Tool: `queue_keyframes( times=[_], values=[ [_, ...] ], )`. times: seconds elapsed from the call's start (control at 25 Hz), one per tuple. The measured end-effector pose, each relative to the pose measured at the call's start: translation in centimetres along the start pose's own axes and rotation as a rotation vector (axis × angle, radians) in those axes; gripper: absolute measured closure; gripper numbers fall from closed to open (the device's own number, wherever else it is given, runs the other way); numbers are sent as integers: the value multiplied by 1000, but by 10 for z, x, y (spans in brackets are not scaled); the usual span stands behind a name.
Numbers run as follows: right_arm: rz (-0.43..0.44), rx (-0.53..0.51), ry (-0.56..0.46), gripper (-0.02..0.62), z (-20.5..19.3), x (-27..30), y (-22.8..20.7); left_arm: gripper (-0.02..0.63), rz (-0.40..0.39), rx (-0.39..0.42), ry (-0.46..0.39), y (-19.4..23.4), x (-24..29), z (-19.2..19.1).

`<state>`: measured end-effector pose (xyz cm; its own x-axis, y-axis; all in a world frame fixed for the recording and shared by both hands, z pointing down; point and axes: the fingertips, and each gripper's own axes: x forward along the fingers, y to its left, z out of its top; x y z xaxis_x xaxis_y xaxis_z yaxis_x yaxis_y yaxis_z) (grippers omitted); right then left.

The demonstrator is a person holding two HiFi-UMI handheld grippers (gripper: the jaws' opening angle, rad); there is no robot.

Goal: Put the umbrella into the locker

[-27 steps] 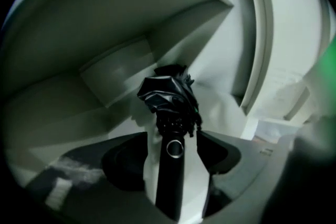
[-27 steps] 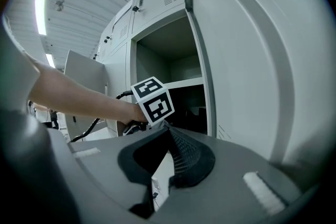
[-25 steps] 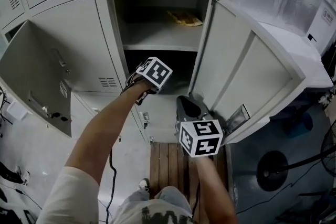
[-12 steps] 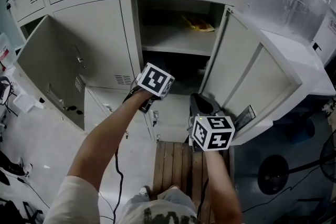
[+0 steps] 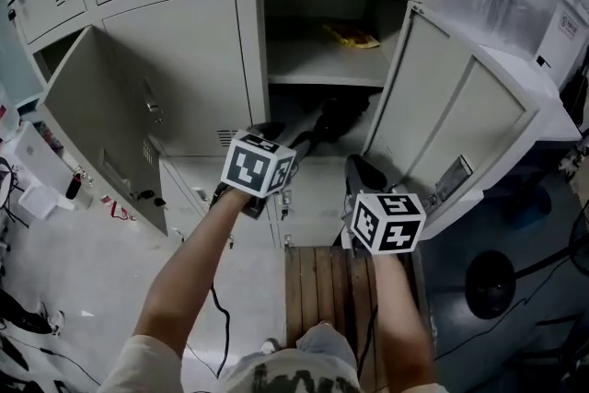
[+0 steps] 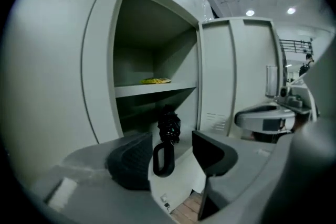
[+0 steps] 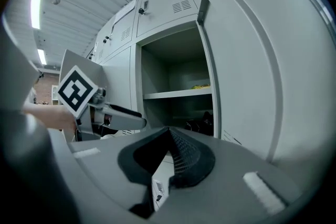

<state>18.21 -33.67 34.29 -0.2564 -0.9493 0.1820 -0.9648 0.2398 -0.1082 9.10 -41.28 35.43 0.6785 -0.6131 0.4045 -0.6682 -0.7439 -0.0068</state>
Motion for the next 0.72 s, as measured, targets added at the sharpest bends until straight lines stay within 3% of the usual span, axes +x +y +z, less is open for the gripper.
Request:
queue_keyframes(
  times=[0.28,0.72],
  values=[
    [-33,-16,-39,597,-1,-9,34,419,-33,-24,-129,-1,-54,-17],
    [-37,-52,-71,597,-3,-30,75,554,-2,-41,-221,4,-110,-39]
  ],
)
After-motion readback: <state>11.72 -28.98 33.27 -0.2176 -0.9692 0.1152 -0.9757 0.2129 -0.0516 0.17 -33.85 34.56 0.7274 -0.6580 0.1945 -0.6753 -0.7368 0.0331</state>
